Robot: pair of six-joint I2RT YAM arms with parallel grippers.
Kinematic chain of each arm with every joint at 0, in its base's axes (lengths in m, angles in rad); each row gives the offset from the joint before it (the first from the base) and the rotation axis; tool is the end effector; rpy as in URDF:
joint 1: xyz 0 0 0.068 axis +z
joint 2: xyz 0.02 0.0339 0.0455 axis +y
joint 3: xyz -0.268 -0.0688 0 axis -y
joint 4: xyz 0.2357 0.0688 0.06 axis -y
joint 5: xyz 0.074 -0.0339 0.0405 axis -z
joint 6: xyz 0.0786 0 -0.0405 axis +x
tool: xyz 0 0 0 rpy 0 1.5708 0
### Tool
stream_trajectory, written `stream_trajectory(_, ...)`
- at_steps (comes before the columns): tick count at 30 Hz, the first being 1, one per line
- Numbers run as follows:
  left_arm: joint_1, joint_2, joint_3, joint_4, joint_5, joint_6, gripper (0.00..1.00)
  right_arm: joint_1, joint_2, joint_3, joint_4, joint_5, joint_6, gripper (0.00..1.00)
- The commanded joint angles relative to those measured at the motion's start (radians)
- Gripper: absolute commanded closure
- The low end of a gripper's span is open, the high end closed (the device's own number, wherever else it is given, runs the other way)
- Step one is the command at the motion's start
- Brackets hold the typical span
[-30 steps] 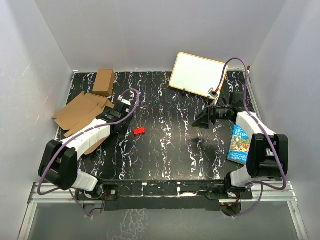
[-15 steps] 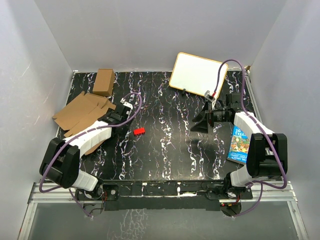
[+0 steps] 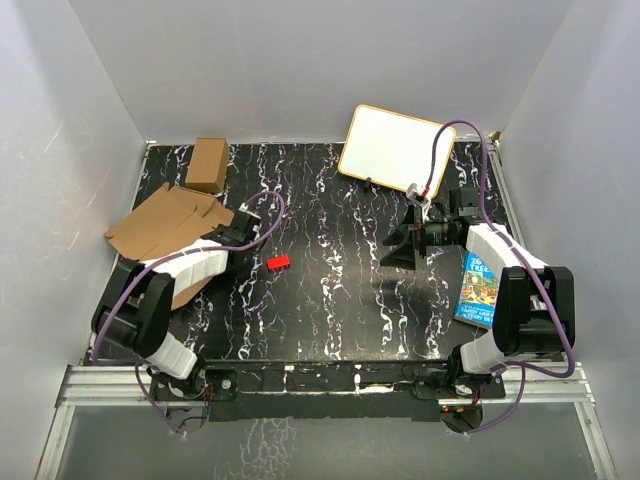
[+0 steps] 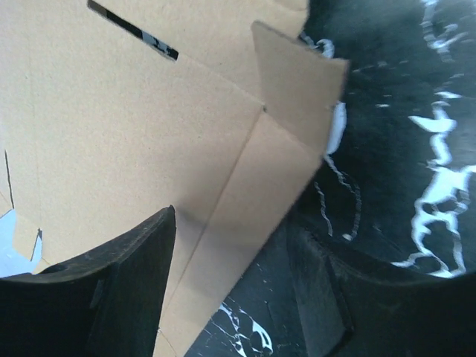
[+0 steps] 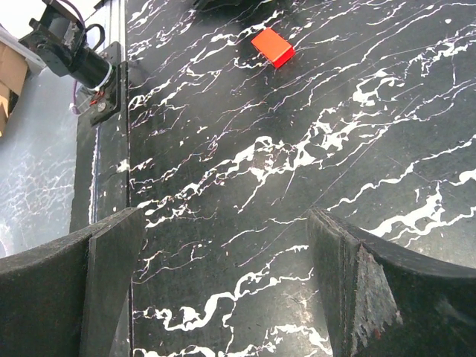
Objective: Fold the paper box
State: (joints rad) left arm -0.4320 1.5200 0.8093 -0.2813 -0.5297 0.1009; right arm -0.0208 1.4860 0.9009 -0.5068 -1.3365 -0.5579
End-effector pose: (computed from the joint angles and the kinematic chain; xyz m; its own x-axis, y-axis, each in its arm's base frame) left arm 0.2907 -0.0903 0.1541 -0.7452 0.4393 -0.5016 0.1863 0.8595 0.4759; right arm 0.2710 0.0708 0.2185 -0.5181 -0.1122 -0.8479 -0.8458 0.2146 0.4884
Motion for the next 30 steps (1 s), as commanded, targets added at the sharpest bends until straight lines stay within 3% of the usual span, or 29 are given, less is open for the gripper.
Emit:
stream_trajectory(1, 0.030, 0.054, 0.030, -0.021, -0.080, -0.038, 0.50, 0.013, -0.014, 0.011, 0.025, -0.070, -0.060, 0.01)
stream_trajectory(8, 0.027, -0.010, 0.064, -0.046, -0.172, -0.049, 1.00, 0.013, -0.031, 0.010, 0.020, -0.082, -0.061, 0.02)
stream_trajectory(14, -0.057, -0.214, 0.137, -0.104, -0.229, -0.049, 1.00, 0.039, -0.038, 0.014, 0.013, -0.077, -0.062, 0.02)
stream_trajectory(19, -0.195, -0.243, 0.322, -0.260, -0.180, -0.176, 1.00, 0.039, -0.058, 0.016, 0.015, -0.046, -0.060, 0.02)
stream_trajectory(24, -0.436, -0.144, 0.486, -0.324, -0.160, -0.272, 1.00, 0.024, -0.075, 0.023, 0.095, 0.116, 0.059, 0.02)
stream_trajectory(30, -0.741, 0.134, 0.704, -0.365, -0.252, -0.256, 1.00, -0.116, -0.094, 0.010, 0.239, 0.355, 0.257, 0.02)
